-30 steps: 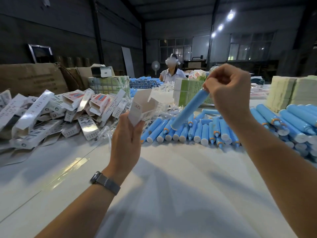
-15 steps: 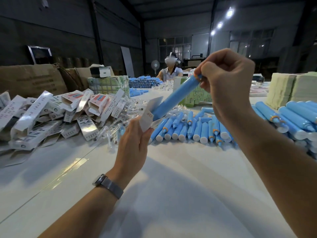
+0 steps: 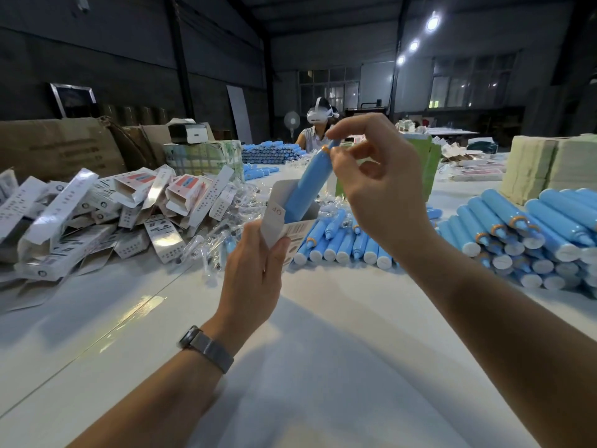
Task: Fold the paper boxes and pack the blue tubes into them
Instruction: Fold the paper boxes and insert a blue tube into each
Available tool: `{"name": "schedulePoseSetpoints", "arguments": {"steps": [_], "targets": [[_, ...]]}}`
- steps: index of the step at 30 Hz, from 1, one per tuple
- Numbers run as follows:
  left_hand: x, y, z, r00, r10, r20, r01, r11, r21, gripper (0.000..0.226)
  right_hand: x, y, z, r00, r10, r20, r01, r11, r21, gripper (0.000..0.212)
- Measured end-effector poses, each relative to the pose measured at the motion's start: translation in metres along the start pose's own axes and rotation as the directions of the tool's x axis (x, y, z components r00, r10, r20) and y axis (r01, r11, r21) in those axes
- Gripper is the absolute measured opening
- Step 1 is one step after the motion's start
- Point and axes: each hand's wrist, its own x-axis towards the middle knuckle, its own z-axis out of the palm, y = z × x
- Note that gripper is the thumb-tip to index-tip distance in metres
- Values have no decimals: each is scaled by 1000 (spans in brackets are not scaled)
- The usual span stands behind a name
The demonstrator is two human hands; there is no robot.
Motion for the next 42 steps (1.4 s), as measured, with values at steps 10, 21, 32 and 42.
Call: {"name": "schedulePoseSetpoints", "arguments": {"steps": [10,21,32,42], "targets": [[-2,5,4,997,2,-77,-4,1000,-22,10,-34,11,25,912,-179,368,273,936,-223,22],[11,-19,-5,909,-308,-281,254,943,-214,13,-29,49,66,955,236,178,-221,970,-103,24],[33,-37,-44,717,-379,-586,249,923,-292,21,-43,72,211,289,230,929,488,799,-350,42],[29,-28,-41,801,-207,-562,149,978,-147,13,-30,74,201,347,401,848,208,849,-487,35]]}}
